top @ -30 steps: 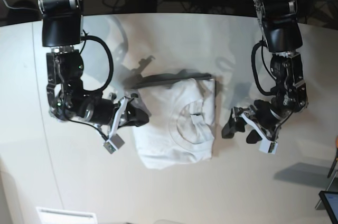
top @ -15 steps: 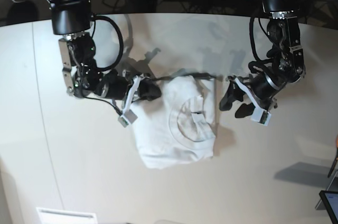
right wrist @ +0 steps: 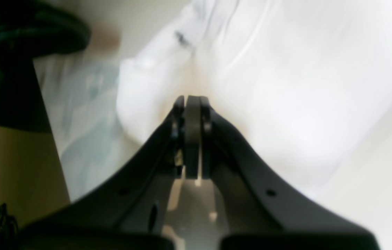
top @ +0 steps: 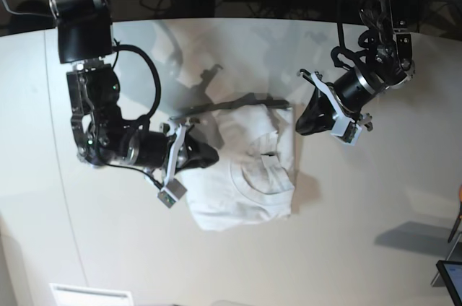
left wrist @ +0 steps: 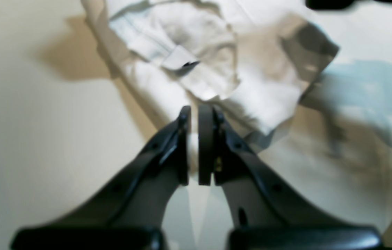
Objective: Fold the T-shirt properly
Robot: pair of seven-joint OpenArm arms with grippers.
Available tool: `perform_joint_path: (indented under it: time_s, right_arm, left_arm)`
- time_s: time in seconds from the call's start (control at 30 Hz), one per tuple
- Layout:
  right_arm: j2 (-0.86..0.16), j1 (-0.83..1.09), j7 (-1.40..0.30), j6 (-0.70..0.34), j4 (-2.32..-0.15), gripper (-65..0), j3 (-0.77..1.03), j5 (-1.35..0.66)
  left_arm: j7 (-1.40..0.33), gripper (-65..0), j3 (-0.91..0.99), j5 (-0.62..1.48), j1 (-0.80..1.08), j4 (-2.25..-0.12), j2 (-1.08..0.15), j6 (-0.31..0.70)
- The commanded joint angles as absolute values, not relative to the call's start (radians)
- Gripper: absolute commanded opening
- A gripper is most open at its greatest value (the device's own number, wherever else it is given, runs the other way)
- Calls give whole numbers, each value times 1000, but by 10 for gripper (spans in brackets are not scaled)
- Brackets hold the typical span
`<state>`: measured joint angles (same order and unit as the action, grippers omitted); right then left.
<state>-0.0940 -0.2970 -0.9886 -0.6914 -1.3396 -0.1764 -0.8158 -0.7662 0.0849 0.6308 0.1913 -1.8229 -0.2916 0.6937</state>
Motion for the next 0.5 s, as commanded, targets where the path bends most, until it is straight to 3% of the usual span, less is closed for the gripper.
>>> perform_joint_path:
  time_s: [0.0, 0.27, 0.47]
  right_arm:
    - [-93, -364, -964, -698, -1314, -649, -176, -842]
    - [-64, -598, -903, -698, -983, -649, -182, -840]
    - [-62, -696, -760, -698, -796, -649, -366, -840]
  left_arm:
    - [-745, -621, 90, 644, 188, -1842, -294, 698]
    - [-745, -625, 88, 644, 205, -1844, -282, 698]
    - [-745, -625, 88, 644, 203, -1844, -259, 698]
